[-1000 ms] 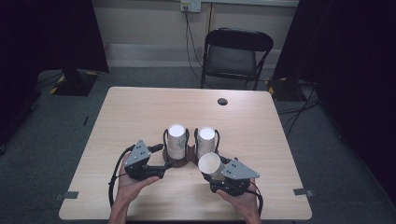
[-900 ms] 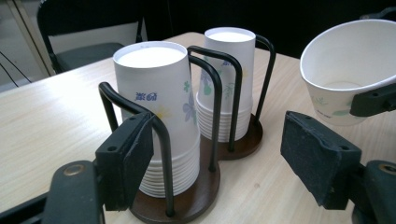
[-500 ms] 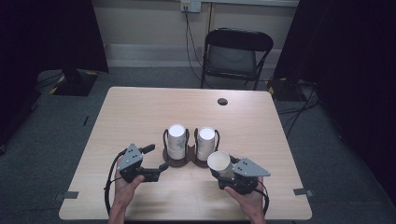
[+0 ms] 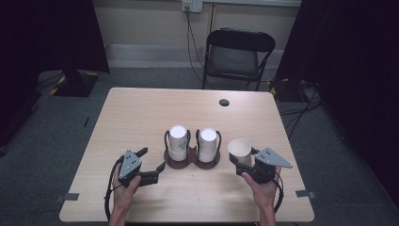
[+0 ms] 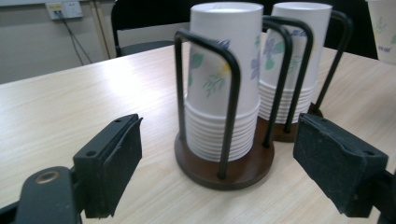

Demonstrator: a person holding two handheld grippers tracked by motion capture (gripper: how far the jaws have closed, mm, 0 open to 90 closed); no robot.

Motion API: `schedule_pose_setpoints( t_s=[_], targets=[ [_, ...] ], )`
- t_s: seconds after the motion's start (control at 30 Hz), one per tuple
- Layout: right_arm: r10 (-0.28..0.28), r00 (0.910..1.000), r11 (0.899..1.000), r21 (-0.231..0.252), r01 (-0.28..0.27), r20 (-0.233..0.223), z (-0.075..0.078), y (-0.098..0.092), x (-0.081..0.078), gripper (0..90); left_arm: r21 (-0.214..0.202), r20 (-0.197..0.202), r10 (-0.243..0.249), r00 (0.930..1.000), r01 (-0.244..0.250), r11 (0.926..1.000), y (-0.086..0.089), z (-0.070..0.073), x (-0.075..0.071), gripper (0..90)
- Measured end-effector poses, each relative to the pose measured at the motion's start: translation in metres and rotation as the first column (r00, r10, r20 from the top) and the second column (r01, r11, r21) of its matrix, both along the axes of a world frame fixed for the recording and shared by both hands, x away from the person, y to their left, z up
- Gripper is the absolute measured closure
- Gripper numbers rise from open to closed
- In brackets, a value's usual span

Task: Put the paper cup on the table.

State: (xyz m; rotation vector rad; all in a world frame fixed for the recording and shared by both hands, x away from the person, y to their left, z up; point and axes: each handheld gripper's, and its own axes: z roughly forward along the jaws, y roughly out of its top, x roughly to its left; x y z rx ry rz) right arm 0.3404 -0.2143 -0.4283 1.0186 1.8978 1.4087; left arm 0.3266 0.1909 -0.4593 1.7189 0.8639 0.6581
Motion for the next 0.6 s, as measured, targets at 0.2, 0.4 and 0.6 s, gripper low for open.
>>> schedule_pose_setpoints(
  t_s=[0.2,0.4,0.6],
  targets=[
    [-0.097,0.9952,0.995,0.031,0.097,-0.014,-0.005,-0.013,0.024,29.2,0.007,-0.005,0.053,0.9986,-0.053,0.9986,0.005,-0.012,-0.001,15.5],
    [-0.132,0.9907,0.991,0.019,0.132,-0.035,-0.011,-0.016,0.048,29.2,0.004,-0.008,0.086,0.9963,-0.086,0.9963,0.008,-0.016,-0.001,15.4],
    [-0.169,0.9842,0.985,0.022,0.171,-0.052,-0.023,-0.02,0.074,28.7,0.0,-0.018,0.097,0.9952,-0.097,0.9953,0.01,-0.024,-0.001,15.6]
  ],
)
